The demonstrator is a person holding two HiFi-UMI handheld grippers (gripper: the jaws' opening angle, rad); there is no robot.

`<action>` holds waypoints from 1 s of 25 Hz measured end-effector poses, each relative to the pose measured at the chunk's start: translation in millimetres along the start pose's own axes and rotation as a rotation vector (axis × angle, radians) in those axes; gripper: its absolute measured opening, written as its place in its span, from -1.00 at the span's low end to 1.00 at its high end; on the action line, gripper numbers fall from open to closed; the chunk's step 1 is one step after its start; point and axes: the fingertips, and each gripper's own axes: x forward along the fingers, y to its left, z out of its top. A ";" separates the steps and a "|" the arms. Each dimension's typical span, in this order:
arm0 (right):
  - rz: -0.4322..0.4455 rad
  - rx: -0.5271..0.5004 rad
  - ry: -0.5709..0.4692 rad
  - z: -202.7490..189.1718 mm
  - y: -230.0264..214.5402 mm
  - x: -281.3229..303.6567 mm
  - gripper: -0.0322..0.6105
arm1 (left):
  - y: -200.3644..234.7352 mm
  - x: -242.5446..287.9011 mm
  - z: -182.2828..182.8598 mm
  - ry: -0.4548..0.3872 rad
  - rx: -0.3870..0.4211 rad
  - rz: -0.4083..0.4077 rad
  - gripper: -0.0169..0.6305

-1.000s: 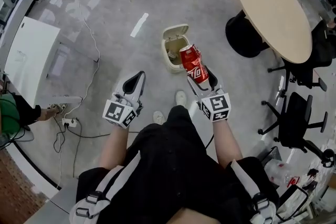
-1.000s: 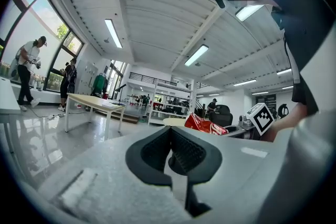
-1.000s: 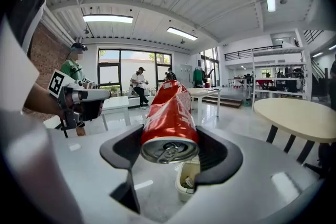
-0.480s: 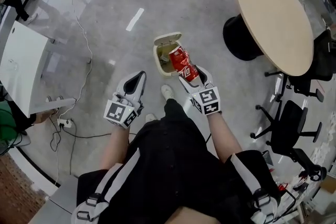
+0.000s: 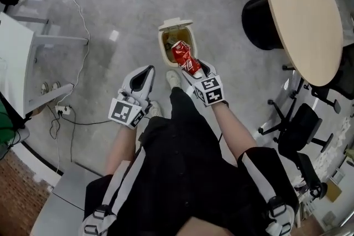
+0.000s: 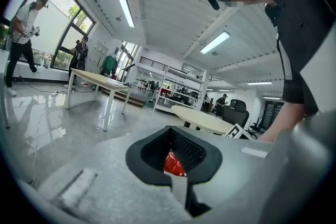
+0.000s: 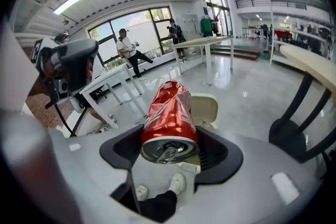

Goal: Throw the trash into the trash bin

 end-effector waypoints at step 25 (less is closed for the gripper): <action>0.008 0.222 0.505 -74.0 -69.8 162.7 0.44 | 31.8 -16.1 -11.5 0.042 -0.082 0.181 -0.95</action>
